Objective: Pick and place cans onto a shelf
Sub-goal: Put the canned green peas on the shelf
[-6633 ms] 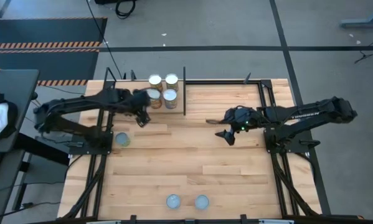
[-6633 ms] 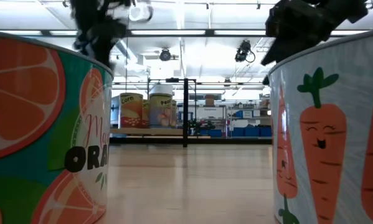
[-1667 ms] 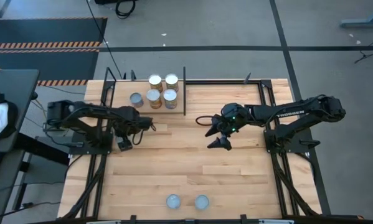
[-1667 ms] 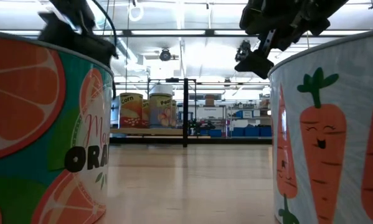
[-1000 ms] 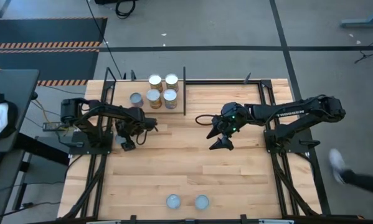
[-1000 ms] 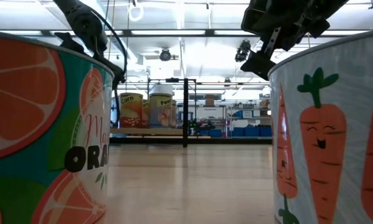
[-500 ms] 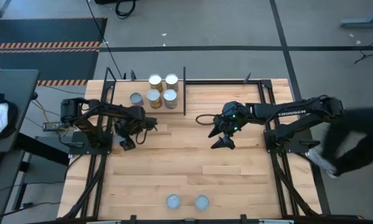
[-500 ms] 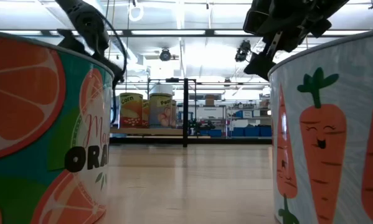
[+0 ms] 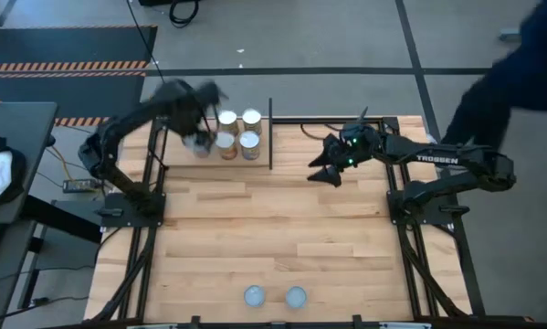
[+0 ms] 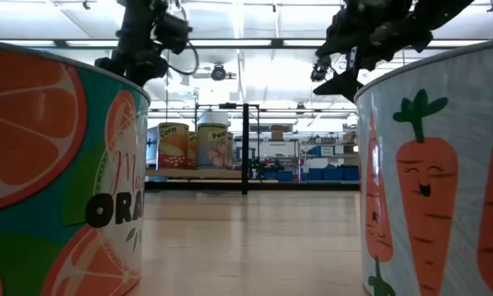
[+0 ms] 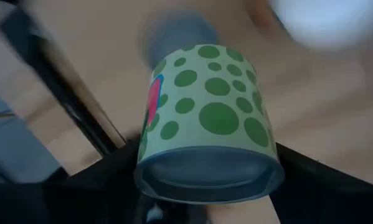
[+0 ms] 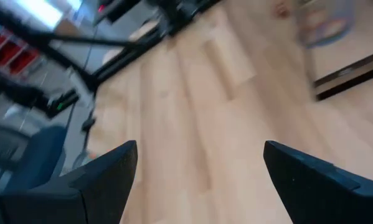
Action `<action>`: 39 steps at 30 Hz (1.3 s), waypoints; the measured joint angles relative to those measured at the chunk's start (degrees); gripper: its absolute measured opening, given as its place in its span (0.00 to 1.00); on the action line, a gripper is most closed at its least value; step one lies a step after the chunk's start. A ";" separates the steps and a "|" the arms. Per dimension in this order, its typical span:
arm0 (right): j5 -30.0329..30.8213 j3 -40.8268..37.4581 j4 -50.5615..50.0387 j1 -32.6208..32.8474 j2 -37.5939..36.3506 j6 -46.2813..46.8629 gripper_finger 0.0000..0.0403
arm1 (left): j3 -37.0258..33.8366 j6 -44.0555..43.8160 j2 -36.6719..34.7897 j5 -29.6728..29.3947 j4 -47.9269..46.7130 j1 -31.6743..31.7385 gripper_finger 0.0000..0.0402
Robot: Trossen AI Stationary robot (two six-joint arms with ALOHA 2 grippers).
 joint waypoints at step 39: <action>5.67 0.00 3.25 -8.60 4.75 7.61 0.89 | 16.32 34.79 31.50 -0.74 4.31 20.51 0.77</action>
